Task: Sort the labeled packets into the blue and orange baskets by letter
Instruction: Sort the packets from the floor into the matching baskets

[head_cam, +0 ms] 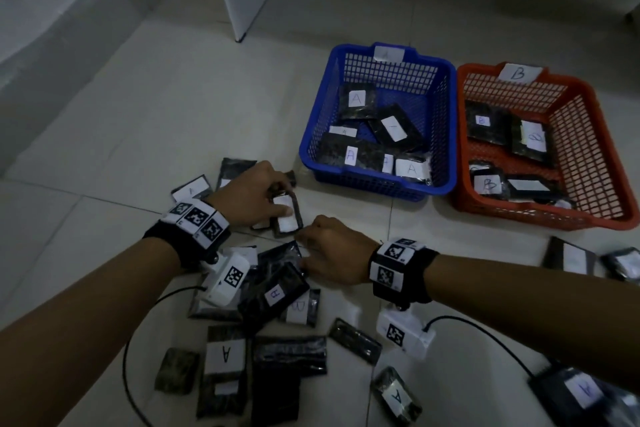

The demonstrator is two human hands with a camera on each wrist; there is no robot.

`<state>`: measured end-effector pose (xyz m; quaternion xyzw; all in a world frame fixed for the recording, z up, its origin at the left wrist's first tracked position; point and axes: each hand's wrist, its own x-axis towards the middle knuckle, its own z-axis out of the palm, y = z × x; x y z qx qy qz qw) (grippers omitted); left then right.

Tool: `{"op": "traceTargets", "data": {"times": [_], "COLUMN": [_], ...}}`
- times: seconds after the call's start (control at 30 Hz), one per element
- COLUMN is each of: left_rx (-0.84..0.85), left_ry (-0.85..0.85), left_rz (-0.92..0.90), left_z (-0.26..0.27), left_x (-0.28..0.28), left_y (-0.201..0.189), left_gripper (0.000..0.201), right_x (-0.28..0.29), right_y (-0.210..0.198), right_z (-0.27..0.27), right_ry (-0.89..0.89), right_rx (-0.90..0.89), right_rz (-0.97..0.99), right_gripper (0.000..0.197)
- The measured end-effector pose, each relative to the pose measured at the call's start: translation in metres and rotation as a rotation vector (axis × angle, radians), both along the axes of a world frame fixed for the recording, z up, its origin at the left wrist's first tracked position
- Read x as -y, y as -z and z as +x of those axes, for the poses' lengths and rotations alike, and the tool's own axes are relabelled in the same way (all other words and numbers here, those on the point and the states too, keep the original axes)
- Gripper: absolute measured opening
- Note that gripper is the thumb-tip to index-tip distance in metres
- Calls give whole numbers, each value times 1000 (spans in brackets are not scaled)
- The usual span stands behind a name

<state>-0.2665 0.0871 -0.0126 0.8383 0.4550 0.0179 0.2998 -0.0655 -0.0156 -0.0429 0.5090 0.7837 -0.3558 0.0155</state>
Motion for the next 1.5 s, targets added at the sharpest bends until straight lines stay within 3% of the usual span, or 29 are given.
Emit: {"op": "traceTargets", "data": {"times": [0.17,0.37,0.47,0.57,0.67,0.87,1.27,1.5], "left_rx": [32,105,112,126,156,224,388,464], "left_ry": [-59,-109,-131,-146,-174,-194,-152,-250], "left_rz": [-87,-88,-61,-23,-20,-4,60,128], "left_z": [-14,-28,-33,-35,-36,-22,40,68], "left_x": [10,24,32,39,43,47,45,22], "left_y": [-6,-20,-34,-45,-53,-66,-86,-83], "left_gripper": [30,35,35,29,27,18,20,17], "right_x": [14,4,0,-3,-2,3,10,-17], "right_y": [-1,-9,-17,-33,-47,-64,-115,-138], "right_z": [-12,-20,-19,-11,5,48,131,185], "right_ry": [1,28,9,57,116,230,295,573], "right_rx": [53,80,66,-77,-238,-346,-253,-273], "right_rz": [34,-11,-21,-36,-14,122,423,605], "right_gripper": [54,54,40,19,18,18,18,11]}}
